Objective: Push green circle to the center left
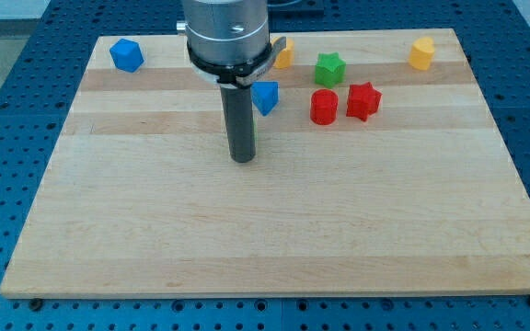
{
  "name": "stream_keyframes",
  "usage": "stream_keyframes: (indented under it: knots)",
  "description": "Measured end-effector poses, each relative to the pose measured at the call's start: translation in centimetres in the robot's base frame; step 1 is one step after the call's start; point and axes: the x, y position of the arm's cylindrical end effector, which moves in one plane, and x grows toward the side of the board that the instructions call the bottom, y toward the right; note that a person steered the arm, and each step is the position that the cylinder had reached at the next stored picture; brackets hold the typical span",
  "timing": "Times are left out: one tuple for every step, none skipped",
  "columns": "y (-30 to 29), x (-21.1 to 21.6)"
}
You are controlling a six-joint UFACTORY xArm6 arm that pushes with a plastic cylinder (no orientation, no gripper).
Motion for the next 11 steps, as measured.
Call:
stream_keyframes:
  knots:
    - [0.0, -0.1]
    - [0.5, -0.1]
    - [2.6, -0.2]
    - [4.0, -1.7]
    - [3.8, -3.1]
    - [1.6, -3.2]
    - [-2.7, -3.2]
    - [-5.8, -3.2]
    - [-6.3, -3.6]
    - [-6.3, -5.0]
    - [-6.7, -5.8]
